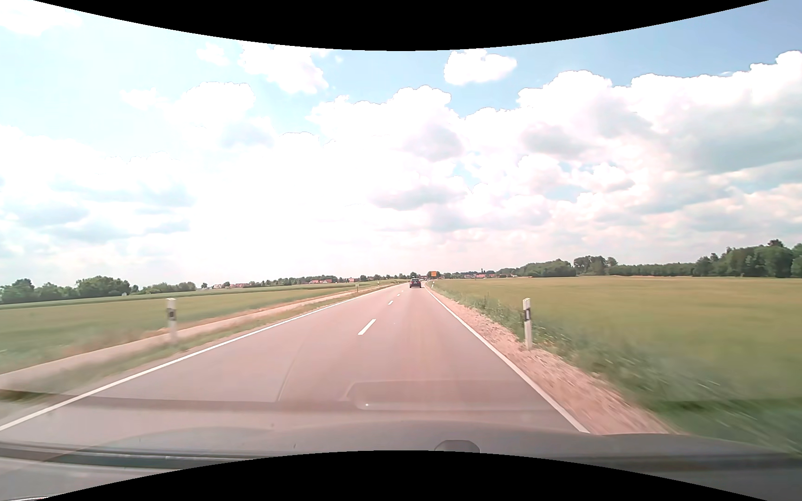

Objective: Follow the waypoints while adhering to traffic rules and regulations

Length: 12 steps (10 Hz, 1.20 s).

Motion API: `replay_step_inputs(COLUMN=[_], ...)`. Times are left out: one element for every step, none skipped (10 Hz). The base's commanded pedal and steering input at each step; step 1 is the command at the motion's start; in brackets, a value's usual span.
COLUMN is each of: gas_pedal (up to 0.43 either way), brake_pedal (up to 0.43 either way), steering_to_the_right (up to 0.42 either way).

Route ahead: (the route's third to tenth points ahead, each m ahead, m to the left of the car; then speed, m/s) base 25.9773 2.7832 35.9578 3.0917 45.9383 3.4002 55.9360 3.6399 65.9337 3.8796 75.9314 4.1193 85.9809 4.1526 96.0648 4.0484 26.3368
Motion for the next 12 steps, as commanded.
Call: replay_step_inputs(gas_pedal=[0.067, 0.067, 0.067, 0.067, 0.067, 0.067, 0.067, 0.067, 0.138, 0.157, 0.157, 0.157], brake_pedal=[0.0, 0.0, 0.0, 0.0, 0.0, 0.0, 0.0, 0.0, 0.0, 0.0, 0.0, 0.0], steering_to_the_right=[-0.007, -0.007, -0.006, -0.006, -0.007, -0.006, -0.005, -0.005, -0.005, -0.005, -0.004, -0.003])
